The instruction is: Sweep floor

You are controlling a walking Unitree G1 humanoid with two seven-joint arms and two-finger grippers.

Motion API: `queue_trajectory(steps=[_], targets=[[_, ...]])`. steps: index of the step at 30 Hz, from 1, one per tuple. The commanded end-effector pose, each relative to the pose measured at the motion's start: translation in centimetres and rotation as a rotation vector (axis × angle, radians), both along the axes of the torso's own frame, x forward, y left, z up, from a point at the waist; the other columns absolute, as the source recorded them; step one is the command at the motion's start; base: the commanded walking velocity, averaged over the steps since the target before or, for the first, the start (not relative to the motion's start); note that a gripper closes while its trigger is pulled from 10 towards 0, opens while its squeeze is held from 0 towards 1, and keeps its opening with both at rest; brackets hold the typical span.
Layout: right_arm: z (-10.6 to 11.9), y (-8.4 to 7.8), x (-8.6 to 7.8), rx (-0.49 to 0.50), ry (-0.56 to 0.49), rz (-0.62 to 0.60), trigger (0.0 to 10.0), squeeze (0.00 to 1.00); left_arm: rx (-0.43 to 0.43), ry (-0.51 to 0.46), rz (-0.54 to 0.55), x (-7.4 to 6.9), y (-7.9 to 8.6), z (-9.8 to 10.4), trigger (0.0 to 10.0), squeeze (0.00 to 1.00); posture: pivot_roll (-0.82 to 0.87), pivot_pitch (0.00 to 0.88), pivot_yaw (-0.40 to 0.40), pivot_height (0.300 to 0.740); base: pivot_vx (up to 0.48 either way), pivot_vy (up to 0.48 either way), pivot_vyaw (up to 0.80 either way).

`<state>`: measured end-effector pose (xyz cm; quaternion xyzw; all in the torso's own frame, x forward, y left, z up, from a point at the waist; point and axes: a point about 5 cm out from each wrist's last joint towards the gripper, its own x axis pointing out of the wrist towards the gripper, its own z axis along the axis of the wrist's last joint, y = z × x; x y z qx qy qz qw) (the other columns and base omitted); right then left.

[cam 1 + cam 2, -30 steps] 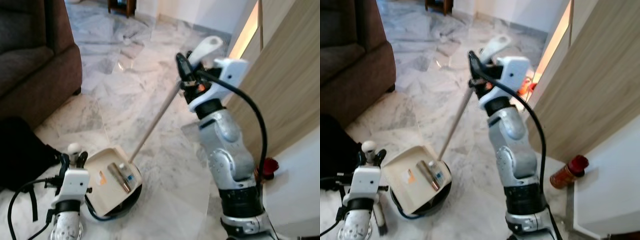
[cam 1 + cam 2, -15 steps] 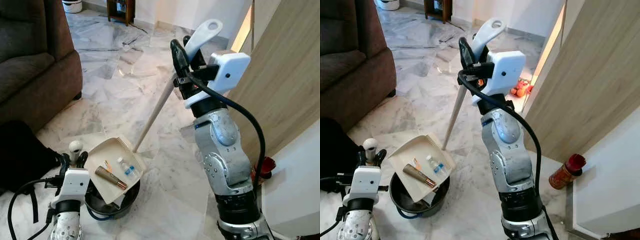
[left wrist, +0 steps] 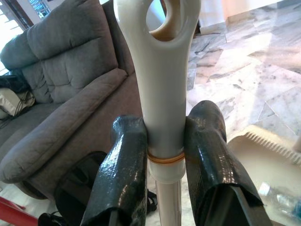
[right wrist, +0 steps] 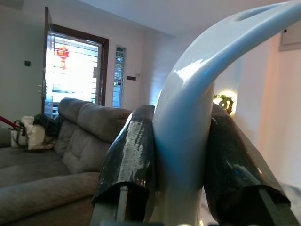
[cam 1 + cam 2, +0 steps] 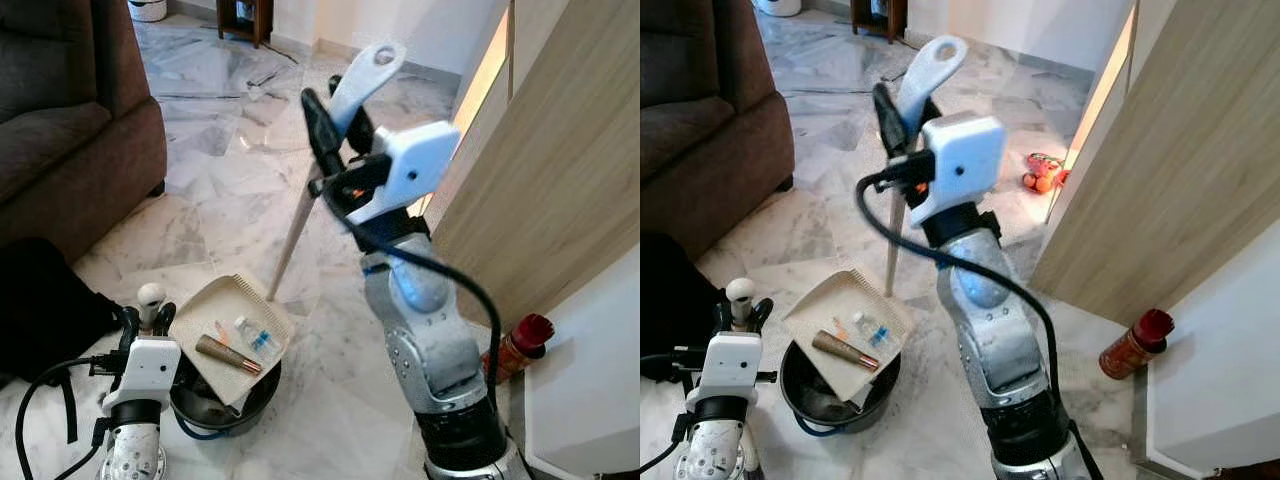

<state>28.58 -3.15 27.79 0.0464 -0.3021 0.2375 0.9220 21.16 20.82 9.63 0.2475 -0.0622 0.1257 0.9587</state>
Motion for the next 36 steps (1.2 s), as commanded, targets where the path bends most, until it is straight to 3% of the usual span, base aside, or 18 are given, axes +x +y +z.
queue_trajectory(steps=[1, 11, 26, 31, 36], targets=[[2.0, -0.4, -1.3, 0.044, -0.127, -0.012, 10.0, 0.0, 0.019, -0.015, -0.017, 0.0, -0.3, 0.3, 10.0, 0.0, 0.18, 0.126, -0.111, 0.74, 0.0, 0.0, 0.0], [1.8, -0.3, -1.4, 0.012, -0.147, -0.055, 10.0, 0.0, 0.022, -0.007, -0.013, -0.2, -0.4, 0.2, 10.0, 0.0, 0.18, 0.132, -0.116, 0.74, 0.0, 0.0, 0.0], [2.1, 0.6, -2.6, -0.094, -0.286, -0.11, 10.0, 0.0, 0.03, -0.007, -0.028, -0.2, -0.7, 0.2, 10.0, 0.0, 0.18, 0.133, -0.118, 0.74, 0.0, 0.0, 0.0], [2.1, 0.6, -2.6, -0.101, -0.29, -0.112, 10.0, 0.0, 0.03, -0.005, -0.031, -0.1, -0.7, 0.1, 10.0, 0.0, 0.18, 0.133, -0.118, 0.74, 0.0, 0.0, 0.0], [1.1, -2.1, -0.2, -0.095, -0.194, -0.3, 10.0, 0.0, 0.027, -0.004, -0.03, -0.1, -0.7, 0.1, 10.0, 0.0, 0.18, 0.131, -0.119, 0.74, 0.0, 0.0, 0.0]])
